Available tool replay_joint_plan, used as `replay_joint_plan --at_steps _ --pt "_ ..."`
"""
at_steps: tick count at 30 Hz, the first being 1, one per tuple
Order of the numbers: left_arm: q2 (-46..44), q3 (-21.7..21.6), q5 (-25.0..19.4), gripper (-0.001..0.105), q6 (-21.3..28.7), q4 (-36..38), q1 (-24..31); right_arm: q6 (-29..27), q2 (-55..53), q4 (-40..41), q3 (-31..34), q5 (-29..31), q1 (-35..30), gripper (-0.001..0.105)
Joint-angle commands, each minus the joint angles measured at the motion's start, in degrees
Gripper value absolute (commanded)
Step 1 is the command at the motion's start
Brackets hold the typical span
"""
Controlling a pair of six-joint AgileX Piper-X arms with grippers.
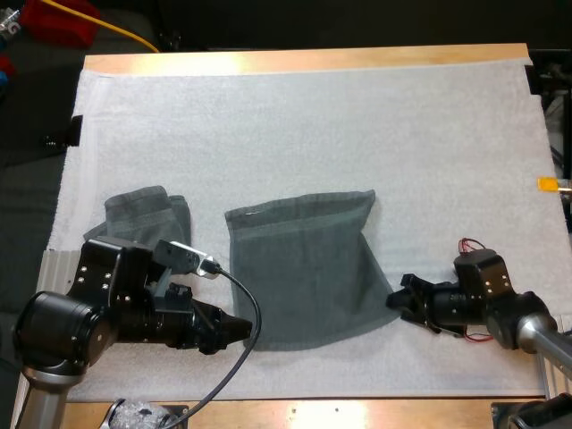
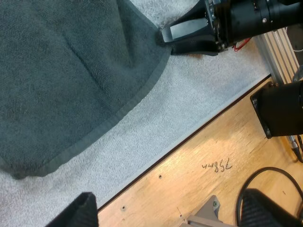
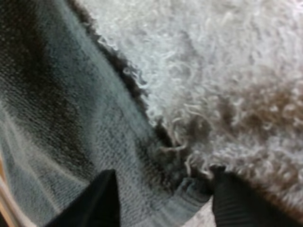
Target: Pick towel from pile, fold and stack
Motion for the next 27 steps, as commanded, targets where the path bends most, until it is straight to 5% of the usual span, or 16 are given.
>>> replay_joint_plan --at_steps 1,11,17,27 --pt "-0.25 -0.02 0.41 0.06 0.27 0.15 -0.22 -0.22 1.01 1.53 0.48 0.42 0.13 0.033" --pt "-0.25 -0.02 0.41 0.06 0.27 0.15 -0.22 -0.22 1.01 1.53 0.48 0.58 0.13 0.024" --pt "-0.25 -0.02 0.41 0.06 0.27 0.15 -0.22 -0.22 1.01 1.53 0.48 2.77 0.13 0.002" --pt "-0.25 -0.02 0.41 0.06 0.27 0.15 -0.22 -3.16 0.57 1.97 0.48 3.89 0.13 0.002"
